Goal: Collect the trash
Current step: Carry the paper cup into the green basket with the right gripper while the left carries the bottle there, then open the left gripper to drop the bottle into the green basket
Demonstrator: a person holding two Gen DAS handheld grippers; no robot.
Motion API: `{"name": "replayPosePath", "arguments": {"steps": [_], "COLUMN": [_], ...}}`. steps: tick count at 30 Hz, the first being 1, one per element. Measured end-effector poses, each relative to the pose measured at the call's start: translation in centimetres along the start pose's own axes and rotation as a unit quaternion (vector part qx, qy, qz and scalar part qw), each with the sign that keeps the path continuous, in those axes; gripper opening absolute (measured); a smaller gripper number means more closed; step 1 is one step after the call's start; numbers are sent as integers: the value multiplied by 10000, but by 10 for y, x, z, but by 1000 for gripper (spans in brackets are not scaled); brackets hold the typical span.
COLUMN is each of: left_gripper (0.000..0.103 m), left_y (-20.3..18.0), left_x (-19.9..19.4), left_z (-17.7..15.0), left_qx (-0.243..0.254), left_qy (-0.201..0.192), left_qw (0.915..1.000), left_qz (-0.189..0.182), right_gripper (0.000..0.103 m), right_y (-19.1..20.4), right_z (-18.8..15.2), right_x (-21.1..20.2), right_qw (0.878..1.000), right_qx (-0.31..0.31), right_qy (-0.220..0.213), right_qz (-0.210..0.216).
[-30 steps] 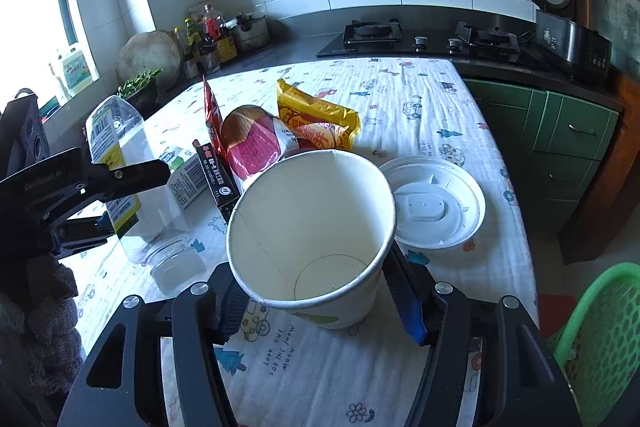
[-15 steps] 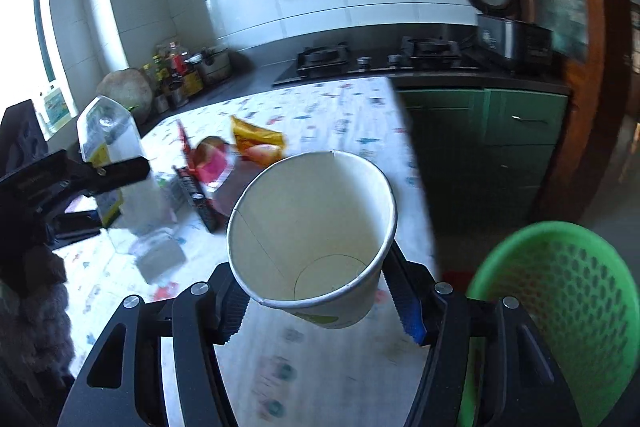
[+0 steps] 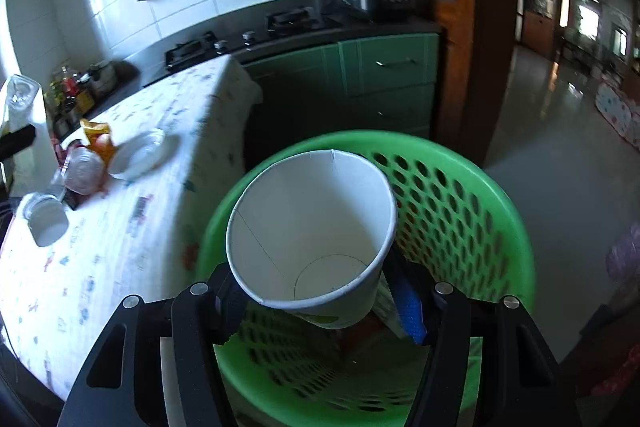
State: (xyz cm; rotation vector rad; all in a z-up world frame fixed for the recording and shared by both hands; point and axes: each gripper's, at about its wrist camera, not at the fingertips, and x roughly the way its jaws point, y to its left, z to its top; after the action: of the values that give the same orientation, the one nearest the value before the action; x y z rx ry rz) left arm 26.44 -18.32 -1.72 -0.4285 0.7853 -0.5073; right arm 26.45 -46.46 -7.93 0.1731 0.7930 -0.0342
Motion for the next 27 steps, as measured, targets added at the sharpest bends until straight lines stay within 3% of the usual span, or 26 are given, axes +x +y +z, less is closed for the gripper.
{"name": "replayPosePath", "arguments": {"steps": [12, 27], "left_gripper": [64, 64], "left_y": [-51, -78], "left_x": [68, 135], "left_z": [-5, -7], "left_qx": [572, 1197], "left_qy": [557, 1082], "left_qw": [9967, 9869], "left_qz": [-163, -52], "right_gripper": [65, 72], "right_y": [-41, -49], "right_z": [-31, -37], "right_x": [14, -9], "right_qw": [9991, 9989], "right_qx": [341, 461], "right_qy": [243, -33], "right_qz": [-113, -72]}}
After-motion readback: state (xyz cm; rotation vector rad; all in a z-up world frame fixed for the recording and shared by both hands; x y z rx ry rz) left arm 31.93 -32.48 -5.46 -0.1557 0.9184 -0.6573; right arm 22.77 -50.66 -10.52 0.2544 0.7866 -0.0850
